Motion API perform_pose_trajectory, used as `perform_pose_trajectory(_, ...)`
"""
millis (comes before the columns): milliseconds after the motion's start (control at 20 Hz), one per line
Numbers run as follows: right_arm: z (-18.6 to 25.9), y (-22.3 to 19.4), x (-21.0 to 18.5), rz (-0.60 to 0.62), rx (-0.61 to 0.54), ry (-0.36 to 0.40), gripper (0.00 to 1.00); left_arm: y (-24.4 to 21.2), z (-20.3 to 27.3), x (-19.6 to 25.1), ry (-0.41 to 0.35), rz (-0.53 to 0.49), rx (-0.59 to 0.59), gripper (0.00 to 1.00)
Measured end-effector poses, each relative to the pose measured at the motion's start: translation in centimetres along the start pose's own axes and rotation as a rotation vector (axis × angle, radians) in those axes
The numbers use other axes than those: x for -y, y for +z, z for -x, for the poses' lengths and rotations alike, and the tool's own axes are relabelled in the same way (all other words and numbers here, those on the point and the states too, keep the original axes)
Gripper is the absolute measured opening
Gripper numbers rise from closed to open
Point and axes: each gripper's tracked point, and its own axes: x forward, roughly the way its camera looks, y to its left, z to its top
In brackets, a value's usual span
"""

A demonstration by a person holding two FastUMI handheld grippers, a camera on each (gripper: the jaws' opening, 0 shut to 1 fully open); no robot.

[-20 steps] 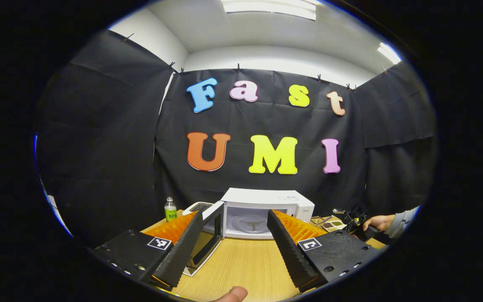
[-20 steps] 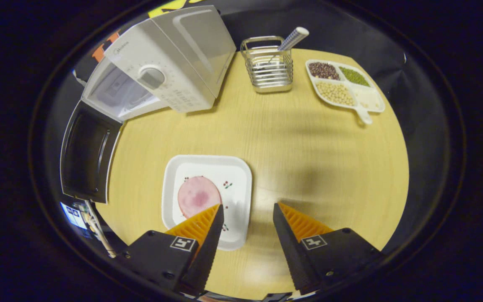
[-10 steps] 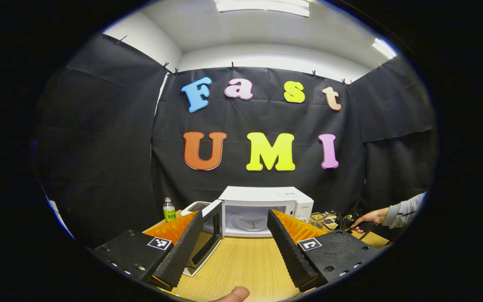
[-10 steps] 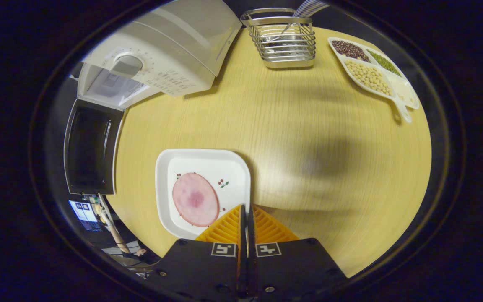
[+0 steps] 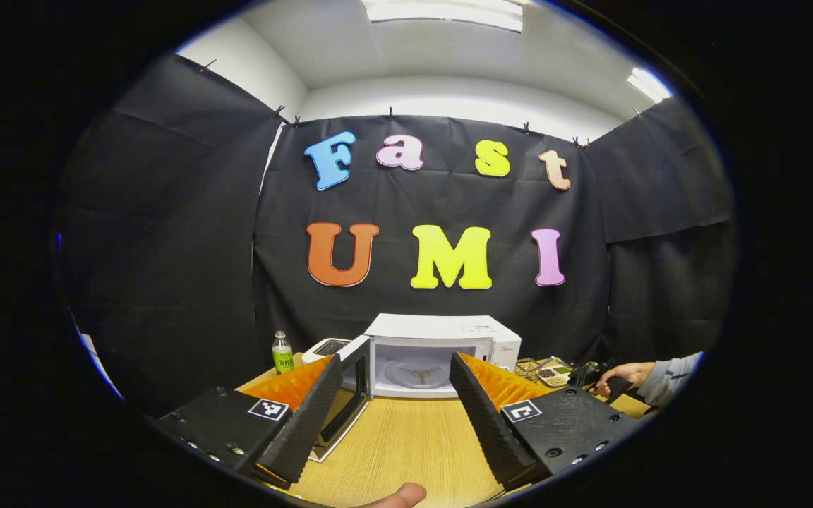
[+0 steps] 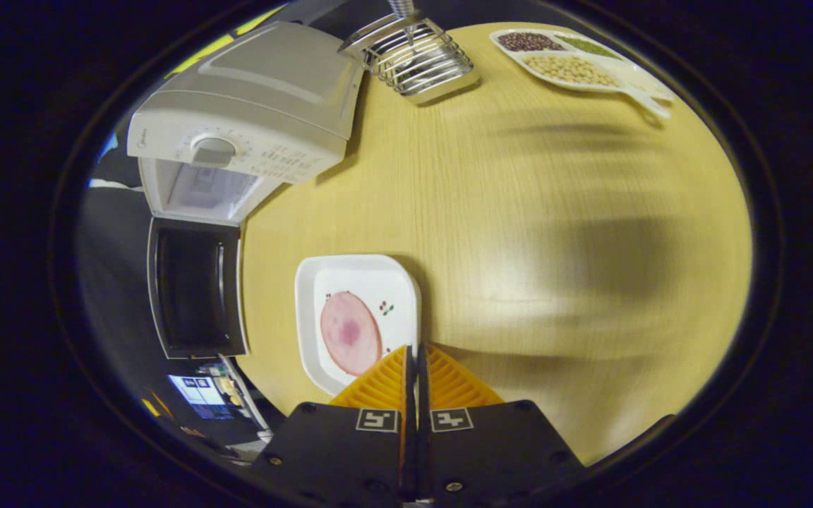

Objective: Open the microwave oven with the left hand, put the food in, and close the microwave oven.

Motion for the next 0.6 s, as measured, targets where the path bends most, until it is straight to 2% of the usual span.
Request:
perform_pose_trajectory(250,-0.5,-1.0,-2.3,-0.084,0.074,0.112,0.04,-0.2,0.4,-0.8,-0.008,-0.007,0.0,0.93)
perform_pose_trajectory(300,-0.1,-1.5,-2.9,-0.12,0.099,0.114,0.04,-0.4,0.4,-0.9,-0.01,0.0,-0.002,0.93)
perform_pose_trajectory(450,-0.6,-1.0,-2.7,-0.208,0.23,0.017,0.04,-1.1,0.4,-0.9,-0.037,0.034,-0.017,0.93)
perform_pose_trajectory(500,-0.8,-1.0,-3.3,-0.233,0.255,0.008,0.04,-1.2,0.4,-0.9,-0.045,0.04,-0.019,0.94)
perform_pose_trajectory(600,-1.2,-1.1,-5.2,-0.286,0.272,0.045,0.04,-1.6,0.6,-1.6,-0.05,0.032,-0.023,0.93)
